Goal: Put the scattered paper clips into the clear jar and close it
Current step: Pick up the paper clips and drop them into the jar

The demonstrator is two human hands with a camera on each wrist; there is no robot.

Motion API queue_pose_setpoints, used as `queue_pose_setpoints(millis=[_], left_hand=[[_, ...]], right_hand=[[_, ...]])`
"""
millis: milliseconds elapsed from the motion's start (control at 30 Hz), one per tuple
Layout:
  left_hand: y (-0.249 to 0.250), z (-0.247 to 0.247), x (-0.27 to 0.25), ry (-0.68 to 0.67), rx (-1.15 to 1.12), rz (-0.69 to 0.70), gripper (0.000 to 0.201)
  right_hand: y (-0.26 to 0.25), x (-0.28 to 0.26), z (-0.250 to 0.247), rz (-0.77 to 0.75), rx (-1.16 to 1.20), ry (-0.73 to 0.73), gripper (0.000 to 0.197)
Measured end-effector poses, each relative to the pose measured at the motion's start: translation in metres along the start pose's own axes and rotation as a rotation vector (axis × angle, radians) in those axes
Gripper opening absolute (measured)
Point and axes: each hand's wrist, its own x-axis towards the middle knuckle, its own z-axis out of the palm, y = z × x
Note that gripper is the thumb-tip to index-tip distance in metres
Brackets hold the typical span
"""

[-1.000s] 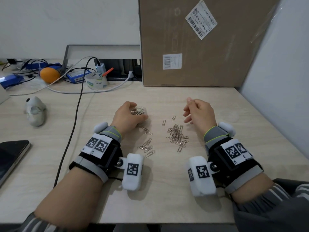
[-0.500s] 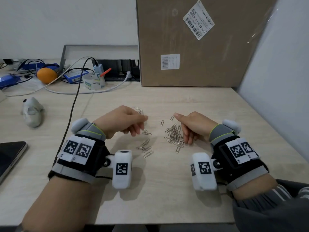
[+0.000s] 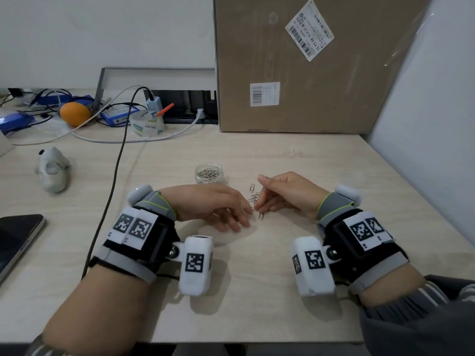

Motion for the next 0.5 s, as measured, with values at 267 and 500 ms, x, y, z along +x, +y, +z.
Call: queue_pose_setpoints(millis=[267,500], left_hand=[[0.003,-0.01,0.005,0.442,0.023,0.101,0.013],[-0.005,-0.017,0.0,0.429,0.184,-0.09,0.021]], right_hand=[[0.001,0.005,-0.012,-0.167,-0.06,0.483,0.029],[0.018,0.014,-0.025,0.025,-0.367,0.576,0.016]])
